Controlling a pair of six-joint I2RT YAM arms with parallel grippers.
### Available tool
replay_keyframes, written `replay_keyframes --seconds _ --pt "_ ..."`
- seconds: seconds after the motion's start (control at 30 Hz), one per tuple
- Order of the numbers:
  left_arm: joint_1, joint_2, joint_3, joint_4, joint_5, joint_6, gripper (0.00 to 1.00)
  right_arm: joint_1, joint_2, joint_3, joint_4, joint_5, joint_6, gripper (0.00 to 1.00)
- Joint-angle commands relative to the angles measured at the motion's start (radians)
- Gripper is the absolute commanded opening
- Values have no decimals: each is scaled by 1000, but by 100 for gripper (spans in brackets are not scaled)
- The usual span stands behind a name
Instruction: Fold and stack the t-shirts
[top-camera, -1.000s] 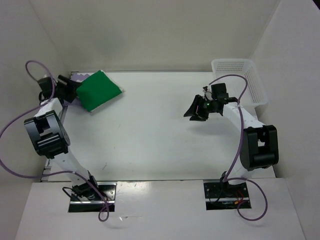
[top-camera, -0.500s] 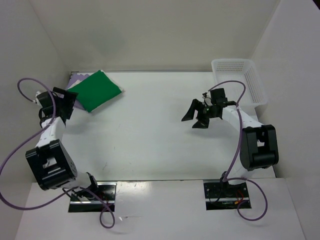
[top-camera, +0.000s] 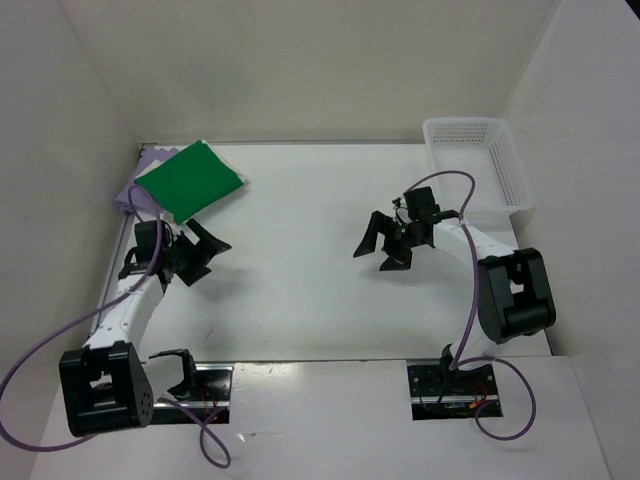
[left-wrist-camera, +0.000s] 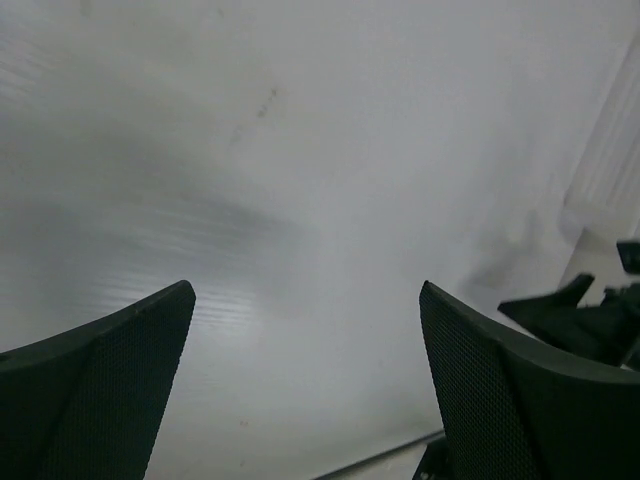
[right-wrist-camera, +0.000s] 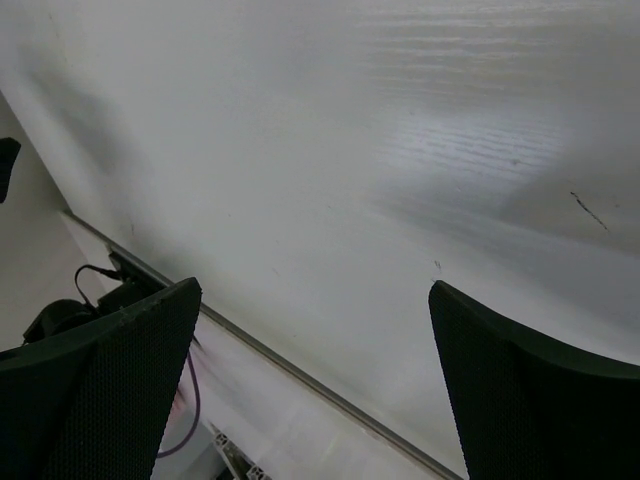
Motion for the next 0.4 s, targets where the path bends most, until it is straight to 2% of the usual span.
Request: replay_keyframes --seconds 0.0,0.17,0.37 --pt "-77 -48 -28 -24 78 22 100 9 -28 -16 39 2 16 100" --pt "-186 -67 -3 -10 78 -7 100 19 -19 -26 57 -9 25 100" --pt "-232 -56 8 11 77 -17 100 19 -28 -35 68 -9 25 100"
